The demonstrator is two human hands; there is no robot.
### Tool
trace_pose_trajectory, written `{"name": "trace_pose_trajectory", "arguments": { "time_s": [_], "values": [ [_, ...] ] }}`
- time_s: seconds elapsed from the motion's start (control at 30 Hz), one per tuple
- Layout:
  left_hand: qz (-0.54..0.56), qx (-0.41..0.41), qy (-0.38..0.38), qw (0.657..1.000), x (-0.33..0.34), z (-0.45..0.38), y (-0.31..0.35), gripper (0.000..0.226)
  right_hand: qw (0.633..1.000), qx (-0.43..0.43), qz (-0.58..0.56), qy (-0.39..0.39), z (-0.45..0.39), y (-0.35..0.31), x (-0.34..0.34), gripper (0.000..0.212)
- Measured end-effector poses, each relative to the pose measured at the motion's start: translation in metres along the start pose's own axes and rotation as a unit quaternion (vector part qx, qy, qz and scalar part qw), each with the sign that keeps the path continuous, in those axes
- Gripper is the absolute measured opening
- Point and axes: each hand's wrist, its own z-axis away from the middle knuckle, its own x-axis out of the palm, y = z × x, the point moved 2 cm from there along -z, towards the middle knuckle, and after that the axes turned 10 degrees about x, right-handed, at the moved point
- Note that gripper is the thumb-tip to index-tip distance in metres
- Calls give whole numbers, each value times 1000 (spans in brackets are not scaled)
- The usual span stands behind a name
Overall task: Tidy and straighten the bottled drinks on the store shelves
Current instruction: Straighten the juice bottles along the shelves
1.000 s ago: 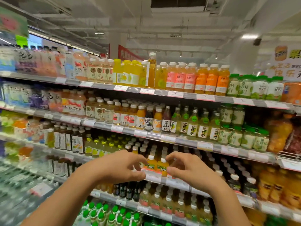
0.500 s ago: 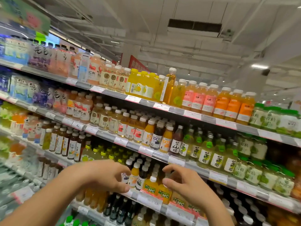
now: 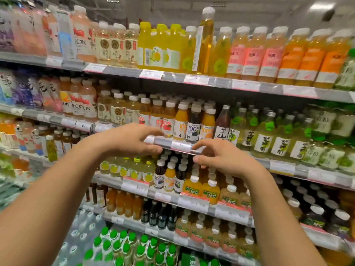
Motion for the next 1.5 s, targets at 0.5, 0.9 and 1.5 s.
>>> {"name": "trace_pose_trajectory", "arguments": {
  "time_s": [0.5,0.9,1.5],
  "values": [
    [-126,34,299,945,-38,-146,-102,79,992,104,21,73,-70,-8,5,42],
    [-157,86,333,926,-32,-155,-125,74,960,134,72,237,-139,-24,4,61],
    [-10,108,192,975,201,-120,-165,37,927,178,173,280,-203,-16,-2,48]
  ]
}}
